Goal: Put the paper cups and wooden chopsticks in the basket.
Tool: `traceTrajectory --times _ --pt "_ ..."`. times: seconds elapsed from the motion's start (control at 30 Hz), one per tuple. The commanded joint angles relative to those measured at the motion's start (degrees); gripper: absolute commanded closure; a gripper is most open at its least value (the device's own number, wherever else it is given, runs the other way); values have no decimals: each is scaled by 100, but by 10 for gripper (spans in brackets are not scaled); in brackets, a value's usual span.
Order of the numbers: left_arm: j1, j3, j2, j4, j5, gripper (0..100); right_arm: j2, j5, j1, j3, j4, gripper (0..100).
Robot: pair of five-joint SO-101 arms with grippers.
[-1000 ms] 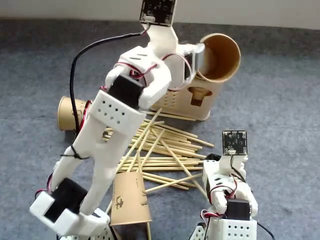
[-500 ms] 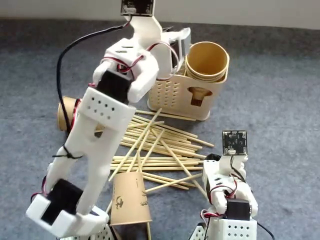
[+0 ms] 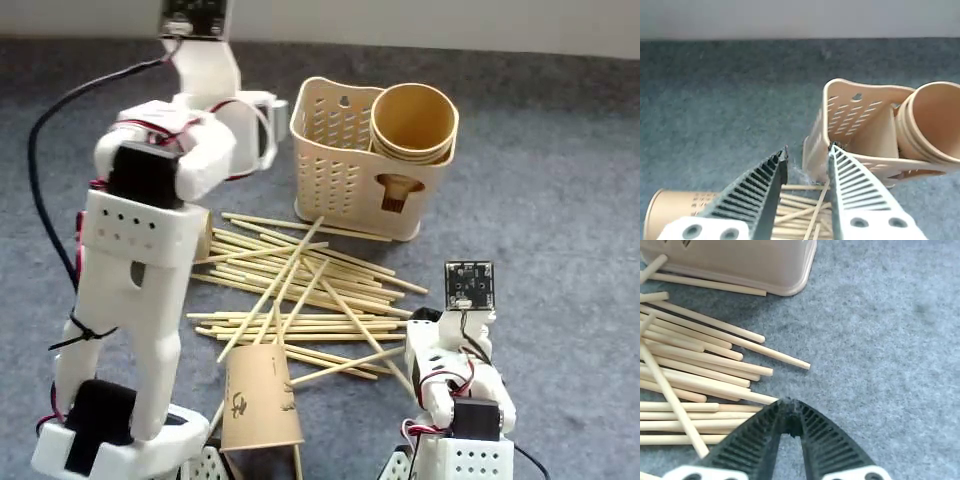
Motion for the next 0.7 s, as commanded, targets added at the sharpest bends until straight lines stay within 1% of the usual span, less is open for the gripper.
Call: traceTrajectory --times 0.0,0.1,0.23,0.3,0.37,0.5,0.6,0.67 --pt "-295 -57 -268 897 -914 852 -57 79 66 611 -92 993" --pt "-295 -4 -488 1495 -1389 852 -57 79 66 611 -92 993" --pt "-347 -4 -866 2110 -1811 852 -57 79 66 611 -92 993" --pt "-593 13 -989 2330 -1978 852 -57 79 66 611 -92 993" --pt "-945 207 -1042 2330 -2031 845 -57 79 66 611 -92 993" --pt "-1710 840 -1024 2101 -2356 771 -57 79 66 611 -84 993" --pt "-2237 1349 -1024 1793 -2690 764 -57 79 66 611 -84 993" --pt "-2580 1640 -1024 1618 -3059 764 -57 79 66 611 -84 993"
